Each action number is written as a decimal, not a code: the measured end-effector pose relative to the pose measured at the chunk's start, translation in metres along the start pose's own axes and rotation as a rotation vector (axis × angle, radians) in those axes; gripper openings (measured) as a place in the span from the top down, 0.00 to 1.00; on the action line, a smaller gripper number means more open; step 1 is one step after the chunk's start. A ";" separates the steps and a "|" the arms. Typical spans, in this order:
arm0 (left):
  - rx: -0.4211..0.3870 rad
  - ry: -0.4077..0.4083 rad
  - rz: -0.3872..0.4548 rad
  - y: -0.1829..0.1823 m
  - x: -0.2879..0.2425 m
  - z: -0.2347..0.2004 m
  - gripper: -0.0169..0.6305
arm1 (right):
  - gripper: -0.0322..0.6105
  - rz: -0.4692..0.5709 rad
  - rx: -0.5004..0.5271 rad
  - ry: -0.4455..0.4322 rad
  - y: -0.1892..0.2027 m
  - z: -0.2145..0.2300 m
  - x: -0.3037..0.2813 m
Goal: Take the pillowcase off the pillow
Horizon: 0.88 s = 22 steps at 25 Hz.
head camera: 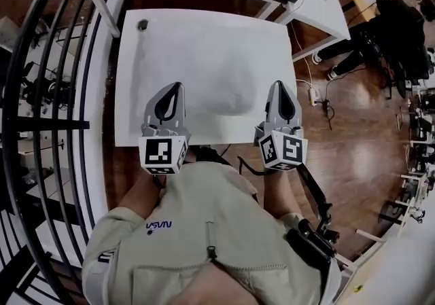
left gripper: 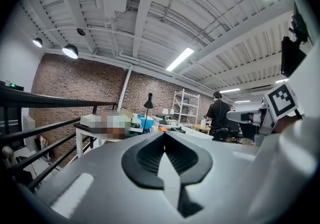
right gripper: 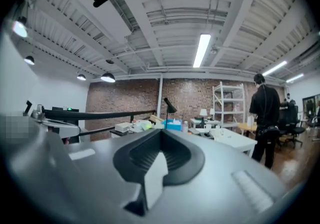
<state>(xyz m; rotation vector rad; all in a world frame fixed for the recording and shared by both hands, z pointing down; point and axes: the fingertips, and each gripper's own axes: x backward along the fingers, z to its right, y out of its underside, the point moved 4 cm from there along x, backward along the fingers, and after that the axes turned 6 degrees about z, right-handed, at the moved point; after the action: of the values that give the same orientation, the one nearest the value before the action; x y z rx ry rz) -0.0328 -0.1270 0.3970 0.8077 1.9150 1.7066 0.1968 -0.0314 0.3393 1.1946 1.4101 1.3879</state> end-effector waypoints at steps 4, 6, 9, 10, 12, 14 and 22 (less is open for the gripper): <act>-0.023 0.026 0.000 0.004 0.009 0.002 0.96 | 0.95 0.007 0.018 0.012 -0.006 -0.014 0.016; -0.039 0.026 0.006 0.003 0.015 0.003 0.96 | 0.95 0.011 -0.003 0.021 0.004 -0.013 0.026; -0.069 0.025 0.005 0.001 0.022 0.013 0.96 | 0.95 0.029 -0.036 0.017 0.015 -0.009 0.038; -0.081 0.024 0.002 0.001 0.023 0.019 0.96 | 0.95 0.041 -0.042 0.012 0.016 -0.007 0.042; -0.103 0.017 -0.006 0.002 0.025 0.032 0.96 | 0.95 0.057 -0.038 -0.007 0.013 -0.004 0.050; -0.123 0.006 -0.015 0.003 0.026 0.049 0.96 | 0.95 0.057 -0.030 -0.027 0.011 0.005 0.058; -0.198 -0.068 -0.059 0.009 0.041 0.140 0.96 | 0.95 0.062 -0.071 -0.159 0.026 0.053 0.093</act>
<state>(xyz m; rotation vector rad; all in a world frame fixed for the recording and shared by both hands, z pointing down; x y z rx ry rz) 0.0329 0.0031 0.3894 0.7179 1.6769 1.7759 0.2297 0.0695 0.3680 1.2828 1.2130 1.3421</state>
